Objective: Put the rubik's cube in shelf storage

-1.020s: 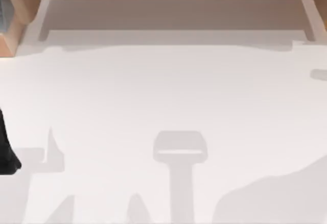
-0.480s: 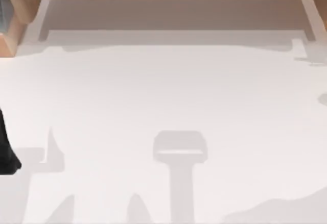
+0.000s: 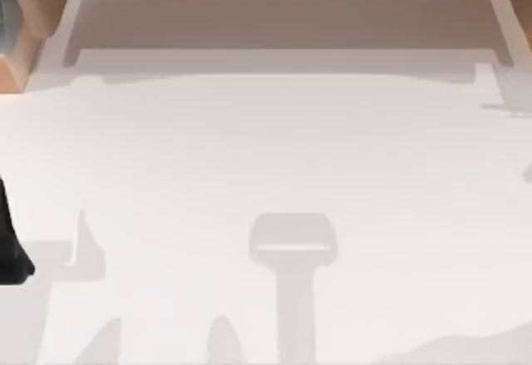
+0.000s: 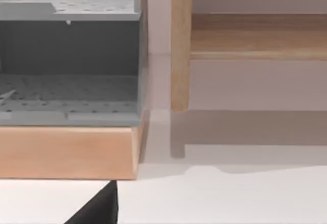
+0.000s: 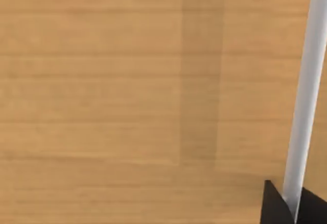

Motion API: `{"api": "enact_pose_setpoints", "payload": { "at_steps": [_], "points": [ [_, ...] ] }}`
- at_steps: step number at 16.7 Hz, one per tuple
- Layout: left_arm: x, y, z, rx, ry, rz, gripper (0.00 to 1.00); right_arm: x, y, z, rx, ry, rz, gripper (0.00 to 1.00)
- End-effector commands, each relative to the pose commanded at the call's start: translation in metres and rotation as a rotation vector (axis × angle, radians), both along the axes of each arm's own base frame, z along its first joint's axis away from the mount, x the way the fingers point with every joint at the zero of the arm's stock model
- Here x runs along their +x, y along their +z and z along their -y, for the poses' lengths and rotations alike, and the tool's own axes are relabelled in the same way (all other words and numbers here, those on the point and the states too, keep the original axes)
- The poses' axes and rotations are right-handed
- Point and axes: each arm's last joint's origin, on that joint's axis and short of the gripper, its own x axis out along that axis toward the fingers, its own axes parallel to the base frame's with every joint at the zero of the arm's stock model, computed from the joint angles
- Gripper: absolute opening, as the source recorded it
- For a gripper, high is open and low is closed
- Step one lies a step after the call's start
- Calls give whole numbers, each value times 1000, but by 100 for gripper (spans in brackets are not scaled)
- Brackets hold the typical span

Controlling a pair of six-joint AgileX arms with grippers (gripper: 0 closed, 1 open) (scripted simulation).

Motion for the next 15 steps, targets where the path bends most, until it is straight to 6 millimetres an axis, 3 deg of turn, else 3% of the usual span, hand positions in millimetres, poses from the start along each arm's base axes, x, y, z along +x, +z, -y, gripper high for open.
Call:
{"api": "enact_pose_setpoints", "payload": {
  "at_steps": [5,11,15],
  "points": [
    [0,0,0,0,0,0,100,-40,1,-1,-3,-2,3,0],
    [0,0,0,0,0,0,100,-46,1,-1,-3,-2,4,0],
    [0,0,0,0,0,0,100,-75,0,0,-4,0,2,0]
  ]
}}
